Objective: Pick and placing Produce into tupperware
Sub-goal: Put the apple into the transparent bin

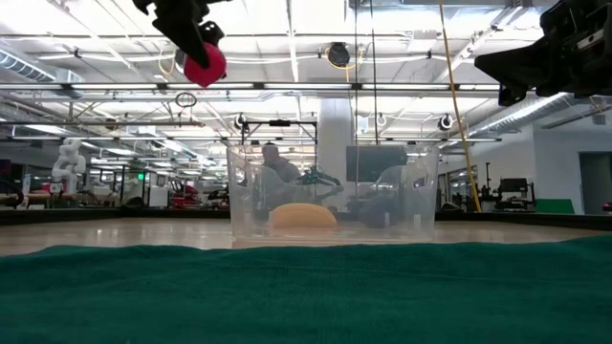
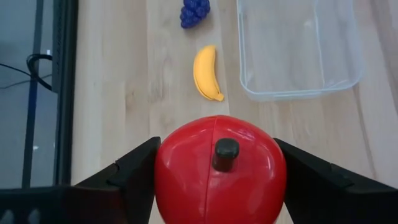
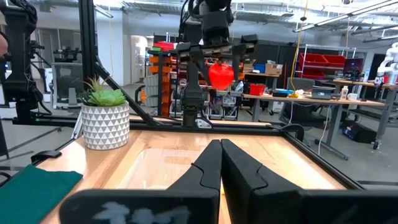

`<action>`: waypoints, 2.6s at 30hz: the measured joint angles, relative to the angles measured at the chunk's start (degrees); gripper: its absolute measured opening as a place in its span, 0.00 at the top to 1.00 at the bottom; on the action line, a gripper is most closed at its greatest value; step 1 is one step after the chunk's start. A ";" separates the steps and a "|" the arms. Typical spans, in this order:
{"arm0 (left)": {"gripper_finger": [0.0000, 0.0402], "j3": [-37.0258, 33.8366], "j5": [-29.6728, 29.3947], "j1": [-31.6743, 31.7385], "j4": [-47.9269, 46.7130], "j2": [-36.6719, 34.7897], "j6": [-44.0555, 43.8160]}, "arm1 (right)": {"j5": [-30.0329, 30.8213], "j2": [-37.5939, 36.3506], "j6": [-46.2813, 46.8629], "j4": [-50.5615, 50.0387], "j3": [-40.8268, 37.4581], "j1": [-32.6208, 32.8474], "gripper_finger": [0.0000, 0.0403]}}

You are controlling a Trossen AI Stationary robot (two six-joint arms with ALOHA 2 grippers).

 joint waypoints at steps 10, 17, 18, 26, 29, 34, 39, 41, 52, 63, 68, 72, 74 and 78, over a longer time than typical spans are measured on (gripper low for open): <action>0.33 -0.02 3.39 0.00 0.83 -1.02 -0.17 | 0.00 0.00 0.00 -0.01 0.00 0.01 1.00; 0.33 -0.11 5.00 0.02 3.84 -2.76 1.21 | 0.00 0.00 0.00 -0.02 0.00 0.01 1.00; 0.33 -0.11 5.22 0.02 4.26 -3.57 1.40 | 0.00 0.00 0.00 -0.04 0.00 0.00 1.00; 0.33 -3.14 6.73 0.00 7.35 -11.15 -0.88 | 0.13 0.22 0.83 -0.04 0.00 -0.01 1.00; 0.33 -5.82 8.58 -0.01 8.14 -13.62 -1.18 | 0.15 0.22 0.83 0.02 0.00 0.01 1.00; 0.33 -11.38 10.71 -0.58 13.81 -16.81 -2.41 | 0.15 0.22 0.85 0.44 0.00 -0.01 1.00; 0.33 -15.98 10.69 -1.97 20.48 -18.37 -4.38 | 0.17 0.22 0.85 0.44 0.00 0.00 1.00; 0.33 -17.69 10.69 -2.66 23.21 -18.55 -4.56 | 0.17 0.22 0.85 0.44 0.00 -0.01 1.00; 0.33 -24.97 10.66 -4.66 38.36 -18.42 -6.56 | 0.17 0.22 0.85 0.44 0.00 0.01 1.00; 0.33 -25.03 9.55 -4.66 40.51 -18.44 -6.89 | 0.17 0.22 0.85 0.44 0.00 -0.01 1.00; 0.33 -25.03 9.05 -4.66 40.82 -18.44 -7.37 | 0.18 0.22 0.87 0.44 0.00 -0.01 1.00; 0.33 -25.03 9.07 -4.78 43.50 -16.99 -9.27 | 0.17 0.23 0.86 0.44 0.00 0.00 1.00; 0.33 -25.04 9.07 -5.17 45.06 -15.62 -9.99 | 0.19 0.22 0.87 0.52 0.00 0.01 1.00; 0.33 -25.03 9.11 -5.82 48.56 -11.92 -10.01 | 0.20 0.37 1.30 0.92 0.00 -0.01 1.00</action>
